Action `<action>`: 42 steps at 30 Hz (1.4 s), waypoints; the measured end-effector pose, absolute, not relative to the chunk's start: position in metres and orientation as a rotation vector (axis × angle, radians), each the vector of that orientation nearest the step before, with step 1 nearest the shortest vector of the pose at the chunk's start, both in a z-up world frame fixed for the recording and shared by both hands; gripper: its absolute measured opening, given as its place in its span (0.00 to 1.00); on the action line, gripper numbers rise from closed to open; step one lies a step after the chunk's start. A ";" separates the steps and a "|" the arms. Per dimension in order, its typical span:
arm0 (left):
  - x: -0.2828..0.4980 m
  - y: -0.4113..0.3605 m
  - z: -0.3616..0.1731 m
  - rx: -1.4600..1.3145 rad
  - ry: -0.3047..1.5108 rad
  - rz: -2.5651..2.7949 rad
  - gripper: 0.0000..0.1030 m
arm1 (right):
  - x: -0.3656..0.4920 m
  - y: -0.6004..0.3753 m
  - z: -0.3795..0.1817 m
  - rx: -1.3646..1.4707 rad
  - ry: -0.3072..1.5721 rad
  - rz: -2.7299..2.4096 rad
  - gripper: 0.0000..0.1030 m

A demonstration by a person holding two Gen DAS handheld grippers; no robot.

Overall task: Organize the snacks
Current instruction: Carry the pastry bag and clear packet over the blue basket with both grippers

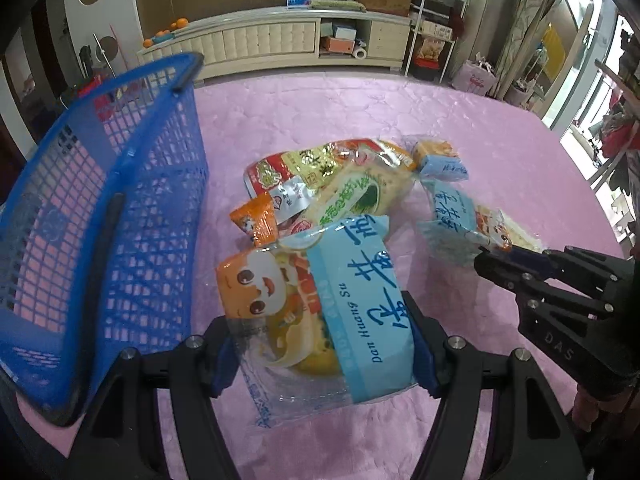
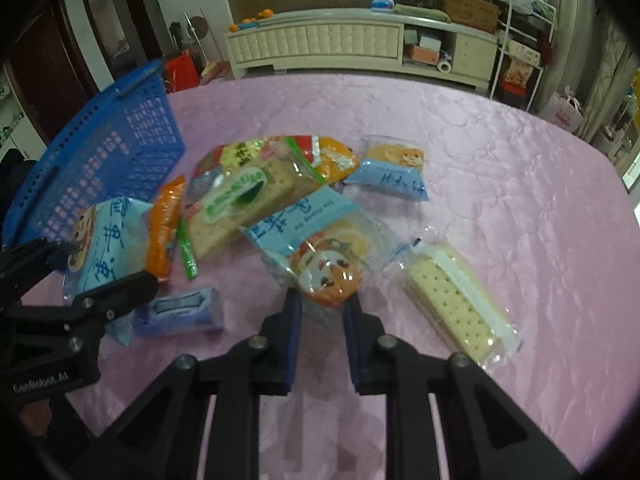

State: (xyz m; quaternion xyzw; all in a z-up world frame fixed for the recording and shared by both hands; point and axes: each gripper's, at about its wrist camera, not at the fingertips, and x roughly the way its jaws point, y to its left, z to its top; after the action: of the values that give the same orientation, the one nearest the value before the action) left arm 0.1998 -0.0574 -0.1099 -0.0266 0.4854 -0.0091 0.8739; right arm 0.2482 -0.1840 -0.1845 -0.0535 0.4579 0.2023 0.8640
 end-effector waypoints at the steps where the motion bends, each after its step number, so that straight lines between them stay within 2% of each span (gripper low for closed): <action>1: 0.197 -0.057 -0.107 -0.058 1.009 -0.023 0.65 | 0.245 -0.186 -0.181 -0.110 0.952 0.427 0.22; 4: 0.190 -0.060 -0.098 -0.068 0.995 -0.041 0.65 | 0.233 -0.187 -0.168 -0.103 0.932 0.441 0.19; 20: 0.147 -0.046 -0.025 -0.067 0.921 -0.194 0.65 | 0.172 -0.181 -0.089 -0.112 0.820 0.412 0.16; 30: 0.124 0.005 0.032 -0.085 0.831 -0.188 0.65 | 0.161 -0.139 -0.036 -0.129 0.709 0.468 0.16; 42: 0.115 0.085 0.042 -0.108 0.833 -0.074 0.65 | 0.166 -0.058 -0.016 -0.136 0.663 0.612 0.16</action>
State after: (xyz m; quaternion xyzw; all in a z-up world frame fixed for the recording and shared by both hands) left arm 0.1151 0.0850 0.0422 -0.0526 0.4041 -0.0357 0.9125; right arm 0.1656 -0.0582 -0.0156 -0.0655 0.3202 0.2957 0.8976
